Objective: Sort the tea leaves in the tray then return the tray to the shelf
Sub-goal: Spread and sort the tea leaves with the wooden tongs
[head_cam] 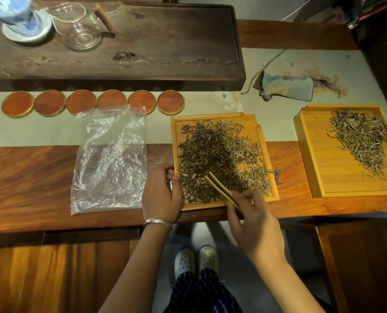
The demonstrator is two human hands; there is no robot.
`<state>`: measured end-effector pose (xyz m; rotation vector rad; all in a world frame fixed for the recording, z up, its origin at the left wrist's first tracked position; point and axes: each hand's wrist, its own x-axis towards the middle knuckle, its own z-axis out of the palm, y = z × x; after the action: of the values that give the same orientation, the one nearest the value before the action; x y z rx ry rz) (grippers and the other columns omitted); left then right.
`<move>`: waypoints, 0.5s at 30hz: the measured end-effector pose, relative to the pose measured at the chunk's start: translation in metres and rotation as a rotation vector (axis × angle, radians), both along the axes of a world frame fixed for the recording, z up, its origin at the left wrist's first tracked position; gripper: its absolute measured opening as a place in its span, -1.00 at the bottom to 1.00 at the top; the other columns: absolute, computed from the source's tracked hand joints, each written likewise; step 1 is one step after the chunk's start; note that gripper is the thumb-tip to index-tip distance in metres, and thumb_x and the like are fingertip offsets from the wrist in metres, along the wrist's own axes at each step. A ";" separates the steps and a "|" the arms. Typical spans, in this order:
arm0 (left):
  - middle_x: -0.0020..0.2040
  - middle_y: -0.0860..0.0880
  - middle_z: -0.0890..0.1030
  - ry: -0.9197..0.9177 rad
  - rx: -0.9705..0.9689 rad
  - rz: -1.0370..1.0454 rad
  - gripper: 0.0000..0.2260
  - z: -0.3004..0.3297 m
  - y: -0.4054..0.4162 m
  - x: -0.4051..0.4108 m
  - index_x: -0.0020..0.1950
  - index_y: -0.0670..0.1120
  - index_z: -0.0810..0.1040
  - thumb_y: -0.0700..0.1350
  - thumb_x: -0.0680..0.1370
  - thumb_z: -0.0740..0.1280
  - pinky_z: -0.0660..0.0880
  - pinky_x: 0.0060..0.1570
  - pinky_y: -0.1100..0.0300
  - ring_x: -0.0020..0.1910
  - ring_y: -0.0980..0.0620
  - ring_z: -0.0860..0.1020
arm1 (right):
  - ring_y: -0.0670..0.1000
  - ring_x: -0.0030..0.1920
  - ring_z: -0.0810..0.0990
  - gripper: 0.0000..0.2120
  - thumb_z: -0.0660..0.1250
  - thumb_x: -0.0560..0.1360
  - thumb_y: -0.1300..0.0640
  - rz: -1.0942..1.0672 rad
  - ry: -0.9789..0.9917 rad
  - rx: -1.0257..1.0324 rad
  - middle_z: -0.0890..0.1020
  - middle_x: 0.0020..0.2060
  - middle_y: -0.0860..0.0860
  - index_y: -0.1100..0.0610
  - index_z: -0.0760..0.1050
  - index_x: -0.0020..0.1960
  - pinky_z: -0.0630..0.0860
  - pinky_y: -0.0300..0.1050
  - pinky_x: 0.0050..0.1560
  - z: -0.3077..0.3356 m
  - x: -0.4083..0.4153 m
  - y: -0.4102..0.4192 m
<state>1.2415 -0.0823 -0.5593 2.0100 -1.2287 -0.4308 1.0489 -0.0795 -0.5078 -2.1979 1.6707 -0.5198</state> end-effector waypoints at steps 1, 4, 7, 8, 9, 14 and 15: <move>-0.15 0.05 0.49 0.001 0.000 0.004 -0.82 0.000 0.000 0.000 0.06 -0.10 0.47 -0.08 0.51 0.18 0.27 -0.29 0.41 -0.21 0.11 0.45 | 0.13 -0.47 0.55 -0.78 0.40 0.45 0.12 -0.001 0.007 0.003 0.52 -0.09 0.06 0.12 0.59 0.08 0.49 -0.04 -0.62 0.000 0.001 0.000; -0.16 0.08 0.47 0.002 -0.007 0.013 -0.83 0.000 0.000 0.000 0.05 -0.09 0.47 -0.10 0.51 0.19 0.26 -0.31 0.39 -0.22 0.11 0.44 | 0.11 -0.48 0.55 -0.79 0.41 0.44 0.14 0.091 0.028 0.020 0.54 -0.10 0.07 0.15 0.60 0.07 0.47 -0.10 -0.62 0.000 0.004 0.002; -0.18 0.07 0.45 -0.004 -0.011 0.011 -0.85 0.001 0.000 0.000 0.03 -0.11 0.47 -0.13 0.50 0.20 0.25 -0.31 0.30 -0.22 0.09 0.42 | 0.14 -0.45 0.56 -0.79 0.39 0.46 0.12 0.072 -0.011 0.030 0.53 -0.08 0.06 0.14 0.59 0.08 0.50 -0.04 -0.57 0.002 0.007 -0.002; -0.18 0.06 0.44 -0.008 -0.013 0.012 -0.86 0.001 0.000 0.000 0.02 -0.11 0.47 -0.14 0.50 0.21 0.26 -0.30 0.28 -0.22 0.08 0.42 | 0.15 -0.42 0.57 -0.78 0.37 0.48 0.10 0.043 -0.036 0.032 0.52 -0.07 0.06 0.14 0.59 0.10 0.53 0.00 -0.52 0.004 0.007 -0.006; -0.19 0.06 0.44 -0.012 -0.013 0.014 -0.87 0.000 0.000 0.000 0.01 -0.12 0.47 -0.15 0.50 0.22 0.26 -0.30 0.27 -0.22 0.08 0.42 | 0.15 -0.40 0.57 -0.77 0.35 0.49 0.09 0.026 -0.056 0.028 0.51 -0.06 0.05 0.14 0.58 0.12 0.54 0.03 -0.48 0.006 0.007 -0.009; -0.20 0.08 0.42 -0.024 -0.006 0.012 -0.90 0.000 0.000 0.000 0.00 -0.11 0.46 -0.16 0.50 0.23 0.20 -0.32 0.43 -0.24 0.10 0.39 | 0.05 -0.44 0.48 -0.74 0.25 0.54 0.04 0.025 0.011 0.012 0.46 -0.09 0.01 0.13 0.55 0.15 0.44 -0.08 -0.54 0.015 0.017 -0.037; -0.20 0.08 0.42 -0.029 -0.005 0.012 -0.91 0.000 0.000 0.000 -0.01 -0.11 0.45 -0.16 0.50 0.24 0.19 -0.31 0.44 -0.24 0.10 0.39 | 0.03 -0.47 0.45 -0.76 0.25 0.55 0.03 0.027 0.060 0.007 0.46 -0.09 0.02 0.11 0.55 0.14 0.37 -0.15 -0.56 0.015 0.021 -0.042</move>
<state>1.2416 -0.0825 -0.5592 2.0249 -1.2332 -0.3938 1.0702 -0.1217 -0.4926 -2.2479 1.6677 -0.4446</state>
